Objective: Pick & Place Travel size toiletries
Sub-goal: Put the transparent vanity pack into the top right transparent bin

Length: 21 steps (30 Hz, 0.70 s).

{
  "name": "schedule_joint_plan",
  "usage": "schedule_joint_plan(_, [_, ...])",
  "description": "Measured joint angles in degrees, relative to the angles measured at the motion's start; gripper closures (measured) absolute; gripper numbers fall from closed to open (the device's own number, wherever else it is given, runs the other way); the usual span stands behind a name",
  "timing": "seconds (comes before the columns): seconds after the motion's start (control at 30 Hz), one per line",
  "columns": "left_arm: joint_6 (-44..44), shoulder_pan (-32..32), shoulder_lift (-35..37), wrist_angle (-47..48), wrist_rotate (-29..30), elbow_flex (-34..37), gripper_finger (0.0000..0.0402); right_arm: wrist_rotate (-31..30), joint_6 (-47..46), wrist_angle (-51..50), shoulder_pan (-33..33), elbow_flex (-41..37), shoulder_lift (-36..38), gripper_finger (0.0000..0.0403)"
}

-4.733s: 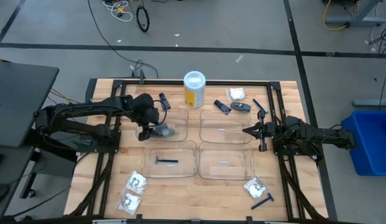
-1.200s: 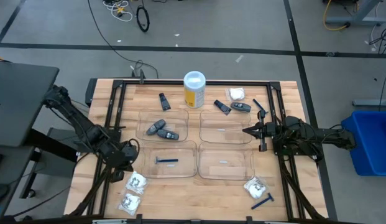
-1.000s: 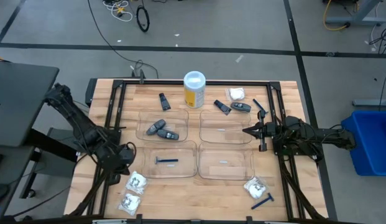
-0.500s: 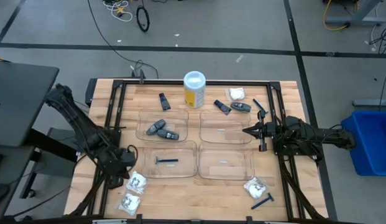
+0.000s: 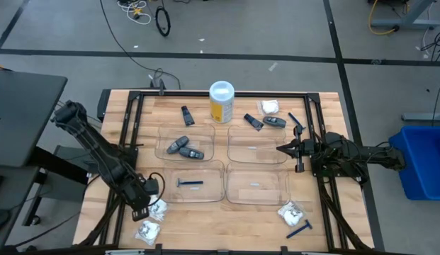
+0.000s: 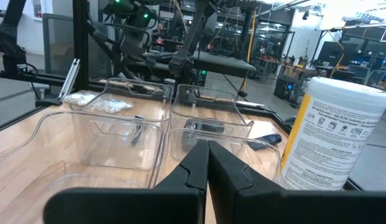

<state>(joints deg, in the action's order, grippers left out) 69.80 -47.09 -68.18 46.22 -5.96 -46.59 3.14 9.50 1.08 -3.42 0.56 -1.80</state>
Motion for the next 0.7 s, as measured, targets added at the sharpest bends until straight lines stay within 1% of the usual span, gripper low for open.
schedule_joint_plan(0.23, [0.0, -0.1, -0.5, 2.5, -1.3, 0.0, 0.0384, 0.0, 0.0, 0.0, 0.0, 0.0, 0.0, 0.039])
schedule_joint_plan(0.37, [1.6, -2.1, -0.6, 2.9, -0.6, 0.0, 0.0384, 0.0, 0.0, 0.0, 0.0, 0.0, 0.0, 0.039])
schedule_joint_plan(0.5, [3.4, -4.1, -3.0, 2.8, 0.3, 0.0, 0.0384, 0.0, 0.0, 0.0, 0.0, 0.0, 0.0, 0.039])
schedule_joint_plan(0.7, [4.9, -5.7, -6.5, 2.1, -2.2, 0.0, 0.0384, 0.0, 0.0, 0.0, 0.0, 0.0, 0.0, 0.039])
